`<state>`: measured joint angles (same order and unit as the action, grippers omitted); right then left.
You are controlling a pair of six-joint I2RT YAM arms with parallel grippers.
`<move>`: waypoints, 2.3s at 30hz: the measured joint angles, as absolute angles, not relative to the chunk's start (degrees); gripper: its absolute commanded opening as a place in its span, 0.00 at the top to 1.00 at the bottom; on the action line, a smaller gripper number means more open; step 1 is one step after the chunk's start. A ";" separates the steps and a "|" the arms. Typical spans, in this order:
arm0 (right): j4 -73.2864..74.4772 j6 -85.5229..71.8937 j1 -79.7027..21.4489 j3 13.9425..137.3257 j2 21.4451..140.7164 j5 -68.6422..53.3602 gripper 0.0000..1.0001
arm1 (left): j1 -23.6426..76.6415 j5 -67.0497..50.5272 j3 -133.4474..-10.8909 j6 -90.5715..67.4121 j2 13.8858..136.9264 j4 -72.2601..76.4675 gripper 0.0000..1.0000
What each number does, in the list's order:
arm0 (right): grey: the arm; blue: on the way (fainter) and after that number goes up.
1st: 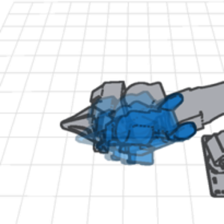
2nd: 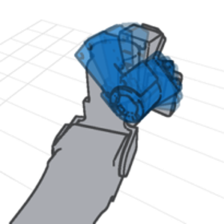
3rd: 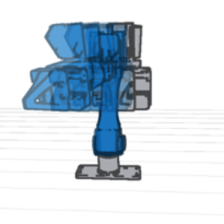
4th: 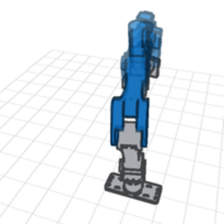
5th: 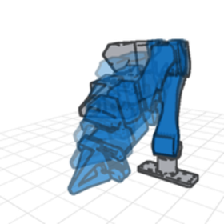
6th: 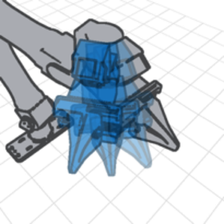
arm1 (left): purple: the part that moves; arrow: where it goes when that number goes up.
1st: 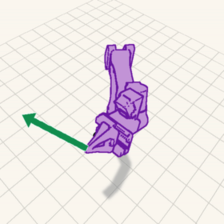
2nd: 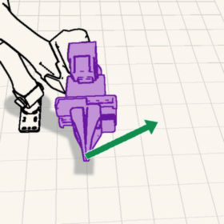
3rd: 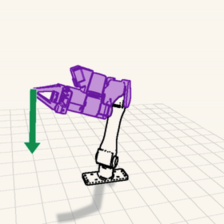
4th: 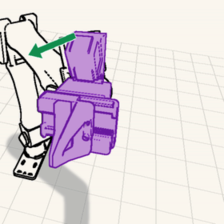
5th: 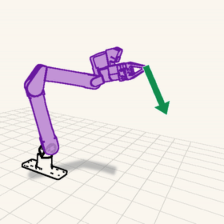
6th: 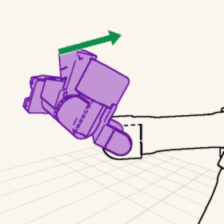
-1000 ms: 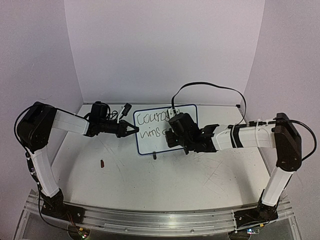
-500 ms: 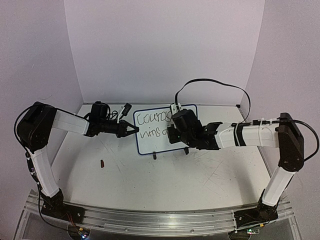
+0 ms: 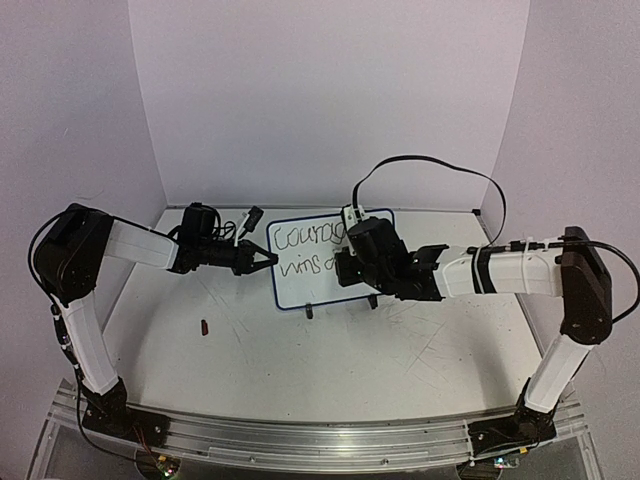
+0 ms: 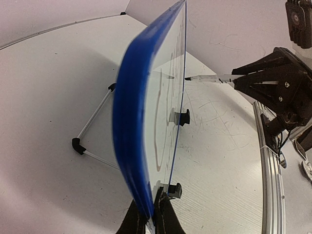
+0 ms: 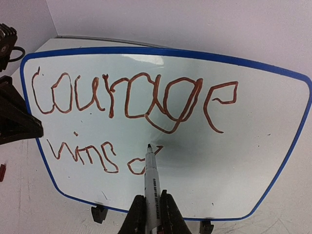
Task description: Write a sentence on the whiteboard
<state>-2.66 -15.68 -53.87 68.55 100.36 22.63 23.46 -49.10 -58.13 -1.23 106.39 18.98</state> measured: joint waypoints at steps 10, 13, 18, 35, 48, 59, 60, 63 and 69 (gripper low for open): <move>-2.28 -16.69 -53.87 68.55 100.49 22.46 1.00 | 23.46 -49.10 -58.13 -1.23 106.39 18.98 1.00; -2.20 -16.80 -53.87 68.55 100.99 22.37 1.00 | 23.46 -49.10 -58.13 -1.23 106.39 18.98 1.00; -1.65 -16.80 -53.91 68.55 102.10 21.78 1.00 | 23.46 -49.06 -58.13 -1.26 106.39 18.98 1.00; 0.12 -16.91 -53.93 68.62 102.19 21.76 1.00 | 23.46 -49.08 -58.15 -1.26 106.39 18.96 1.00; 3.29 -18.09 -53.93 68.23 101.67 22.24 1.00 | 23.46 -49.08 -58.13 -1.23 106.39 18.96 1.00; 2.46 -17.43 -53.43 68.12 95.90 22.06 1.00 | 23.46 -49.10 -58.15 -1.21 106.39 18.96 1.00; 2.44 -17.43 -53.23 68.12 96.07 22.09 1.00 | 23.49 -49.10 -58.15 -1.21 106.39 18.96 1.00; 2.22 -17.41 -52.64 68.14 96.77 22.22 1.00 | 23.49 -49.10 -58.15 -1.21 106.39 18.96 1.00; 2.13 -16.69 -52.23 68.27 98.32 22.24 1.00 | 23.49 -49.10 -58.15 -1.21 106.39 18.94 1.00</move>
